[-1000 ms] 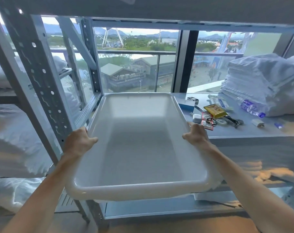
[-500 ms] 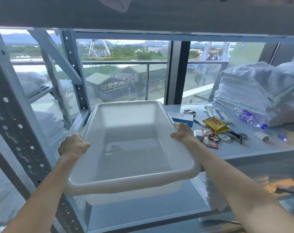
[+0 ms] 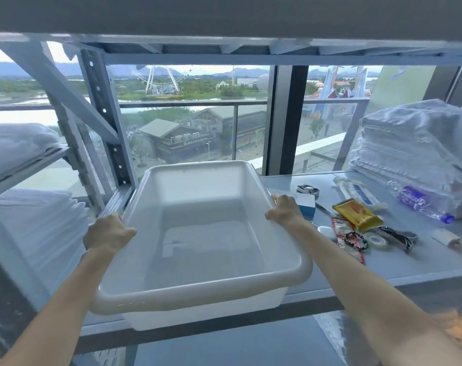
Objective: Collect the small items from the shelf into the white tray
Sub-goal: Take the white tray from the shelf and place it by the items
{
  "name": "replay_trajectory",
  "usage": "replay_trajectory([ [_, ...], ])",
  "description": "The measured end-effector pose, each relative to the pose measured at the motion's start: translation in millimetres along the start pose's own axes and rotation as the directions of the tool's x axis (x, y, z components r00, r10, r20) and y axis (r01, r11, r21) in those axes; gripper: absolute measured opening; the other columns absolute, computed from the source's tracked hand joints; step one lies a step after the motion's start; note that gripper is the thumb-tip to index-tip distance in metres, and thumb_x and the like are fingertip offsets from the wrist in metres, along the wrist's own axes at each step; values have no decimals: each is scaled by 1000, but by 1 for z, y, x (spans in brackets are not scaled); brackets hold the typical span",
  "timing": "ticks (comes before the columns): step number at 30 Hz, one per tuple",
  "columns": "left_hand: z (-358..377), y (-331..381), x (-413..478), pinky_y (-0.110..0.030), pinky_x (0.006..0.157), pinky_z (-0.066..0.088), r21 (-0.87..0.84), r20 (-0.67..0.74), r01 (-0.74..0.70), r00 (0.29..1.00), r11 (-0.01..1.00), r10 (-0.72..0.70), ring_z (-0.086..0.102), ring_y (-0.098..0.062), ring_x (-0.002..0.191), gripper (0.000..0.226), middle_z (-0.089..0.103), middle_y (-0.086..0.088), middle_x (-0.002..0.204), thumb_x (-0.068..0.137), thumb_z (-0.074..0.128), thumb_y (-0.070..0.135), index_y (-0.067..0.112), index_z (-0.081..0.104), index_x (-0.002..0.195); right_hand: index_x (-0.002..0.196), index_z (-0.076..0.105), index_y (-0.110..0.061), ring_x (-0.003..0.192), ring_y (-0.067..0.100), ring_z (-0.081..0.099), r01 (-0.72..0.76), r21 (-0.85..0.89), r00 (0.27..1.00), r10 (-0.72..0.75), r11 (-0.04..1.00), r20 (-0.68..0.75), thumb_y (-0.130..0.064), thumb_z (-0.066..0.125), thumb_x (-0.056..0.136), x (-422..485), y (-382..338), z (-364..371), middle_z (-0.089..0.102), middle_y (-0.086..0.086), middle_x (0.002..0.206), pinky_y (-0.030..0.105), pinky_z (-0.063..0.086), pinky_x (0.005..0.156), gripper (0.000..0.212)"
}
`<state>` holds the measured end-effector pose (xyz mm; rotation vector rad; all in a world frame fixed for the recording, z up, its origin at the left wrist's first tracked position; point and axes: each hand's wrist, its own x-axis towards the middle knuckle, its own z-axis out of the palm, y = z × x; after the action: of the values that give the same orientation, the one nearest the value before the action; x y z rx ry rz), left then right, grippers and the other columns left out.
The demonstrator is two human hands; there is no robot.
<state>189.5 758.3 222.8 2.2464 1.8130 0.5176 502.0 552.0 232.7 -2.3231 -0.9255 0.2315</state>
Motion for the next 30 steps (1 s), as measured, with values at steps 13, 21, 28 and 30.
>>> replay_trajectory([
  [13, 17, 25, 29, -37, 80, 44, 163, 15, -45, 999, 986, 44, 54, -35, 107, 35, 58, -16, 114, 77, 64, 31, 8, 53, 102, 107, 62, -7, 96, 31, 62, 48, -28, 999, -48, 998, 19, -10, 60, 73, 49, 7, 2, 66, 14, 106, 37, 53, 84, 34],
  [21, -1, 72, -1, -50, 93, 40, 111, -193, -442, 869, 890, 456, 50, -44, 109, 47, 57, -26, 118, 73, 71, 14, 1, 59, 117, 136, 45, -4, 124, 28, 48, 125, -1, 989, -125, 992, -76, -31, 59, 89, 8, 24, -12, 47, 14, 137, 40, 40, 105, 56],
  [28, 19, 186, -73, -45, 94, 40, -140, -160, -766, 642, 627, 749, 52, -35, 109, 36, 61, -13, 117, 79, 65, 16, 12, 61, 114, 127, 56, -6, 112, 24, 57, 66, -59, 982, -75, 996, -171, -23, 62, 87, -48, 83, -65, 59, 13, 126, 35, 45, 98, 44],
  [30, 33, 217, -98, -44, 92, 41, -197, -155, -824, 562, 532, 813, 54, -34, 106, 35, 62, -13, 117, 79, 65, 15, 10, 62, 113, 121, 61, -8, 105, 24, 59, 10, -92, 976, -30, 996, -214, -17, 62, 85, -65, 111, -89, 63, 13, 119, 30, 47, 92, 37],
])
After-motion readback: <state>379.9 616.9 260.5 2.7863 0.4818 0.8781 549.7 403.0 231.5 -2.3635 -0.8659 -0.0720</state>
